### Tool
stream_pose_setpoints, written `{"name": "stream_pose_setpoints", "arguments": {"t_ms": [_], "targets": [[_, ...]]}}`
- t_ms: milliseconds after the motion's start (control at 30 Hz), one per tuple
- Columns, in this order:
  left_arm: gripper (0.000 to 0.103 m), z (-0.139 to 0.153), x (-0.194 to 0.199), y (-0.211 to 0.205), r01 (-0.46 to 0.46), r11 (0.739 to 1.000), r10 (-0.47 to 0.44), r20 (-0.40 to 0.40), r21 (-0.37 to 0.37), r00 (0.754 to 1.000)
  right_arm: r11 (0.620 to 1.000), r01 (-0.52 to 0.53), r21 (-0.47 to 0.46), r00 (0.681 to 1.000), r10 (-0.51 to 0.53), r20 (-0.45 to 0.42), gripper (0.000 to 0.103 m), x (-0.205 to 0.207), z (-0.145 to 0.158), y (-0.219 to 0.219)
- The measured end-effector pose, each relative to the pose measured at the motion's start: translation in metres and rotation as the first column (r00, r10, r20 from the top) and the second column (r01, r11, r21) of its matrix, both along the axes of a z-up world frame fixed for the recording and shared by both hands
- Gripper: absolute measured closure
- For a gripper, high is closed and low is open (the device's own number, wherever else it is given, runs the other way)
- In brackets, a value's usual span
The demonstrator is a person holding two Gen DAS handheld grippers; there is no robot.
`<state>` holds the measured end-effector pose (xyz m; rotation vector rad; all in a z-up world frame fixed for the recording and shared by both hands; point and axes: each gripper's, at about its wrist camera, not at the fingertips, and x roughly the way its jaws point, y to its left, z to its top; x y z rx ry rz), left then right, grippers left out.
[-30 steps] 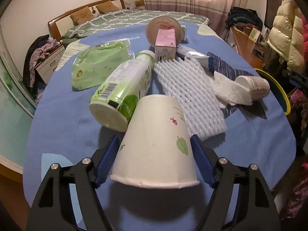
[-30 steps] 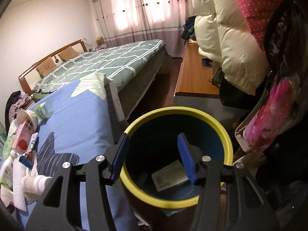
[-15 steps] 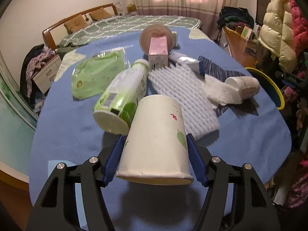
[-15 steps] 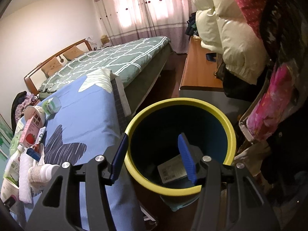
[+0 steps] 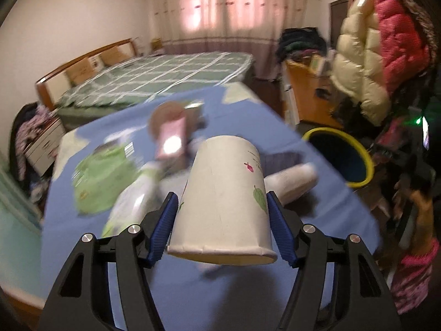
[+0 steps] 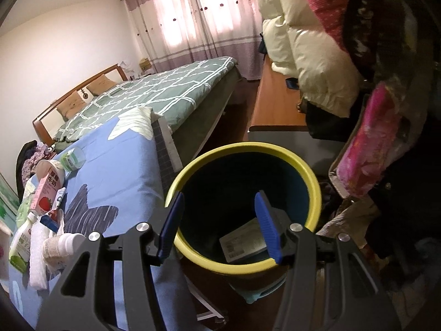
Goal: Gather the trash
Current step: 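Grasp the white paper cup with the left gripper and carry it over the bin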
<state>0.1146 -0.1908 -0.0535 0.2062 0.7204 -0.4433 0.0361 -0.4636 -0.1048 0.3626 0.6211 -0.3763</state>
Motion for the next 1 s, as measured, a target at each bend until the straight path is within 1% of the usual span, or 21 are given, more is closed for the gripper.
{"name": "stream_pose_setpoints", "arguments": {"t_ms": [133, 300, 433, 567, 767, 867, 1000], "targets": [[0.039, 0.006, 0.011, -0.055, 0.118, 0.993, -0.117, 0.006, -0.015, 0.993, 0.999, 0.031, -0.02, 1.0, -0.031, 0.002, 0.052, -0.013, 0.002, -0.007], [0.039, 0.006, 0.025, -0.134, 0.253, 0.967, -0.254, -0.028, -0.035, 0.967, 0.996, 0.082, -0.038, 0.997, -0.082, 0.006, 0.052, -0.029, 0.004, -0.022], [0.039, -0.003, 0.034, -0.193, 0.321, 0.947, -0.322, -0.059, -0.021, 0.945, 0.992, 0.119, -0.04, 0.993, -0.119, 0.005, 0.052, -0.04, 0.002, -0.037], [0.039, -0.017, 0.044, -0.239, 0.364, 0.931, -0.364, -0.106, -0.02, 0.925, 0.989, 0.143, -0.032, 0.99, -0.143, -0.001, 0.052, -0.046, -0.002, -0.051], [0.037, -0.042, 0.058, -0.297, 0.392, 0.92, -0.386, -0.157, 0.002, 0.909, 0.986, 0.163, -0.023, 0.986, -0.163, -0.015, 0.052, -0.052, -0.01, -0.064], [0.036, -0.056, 0.063, -0.317, 0.398, 0.917, -0.388, -0.187, 0.015, 0.903, 0.984, 0.174, -0.022, 0.984, -0.175, -0.022, 0.051, -0.053, -0.013, -0.069], [0.034, -0.068, 0.071, -0.332, 0.395, 0.918, -0.381, -0.2, 0.031, 0.903, 0.982, 0.187, -0.016, 0.982, -0.188, -0.028, 0.05, -0.054, -0.015, -0.073]]}}
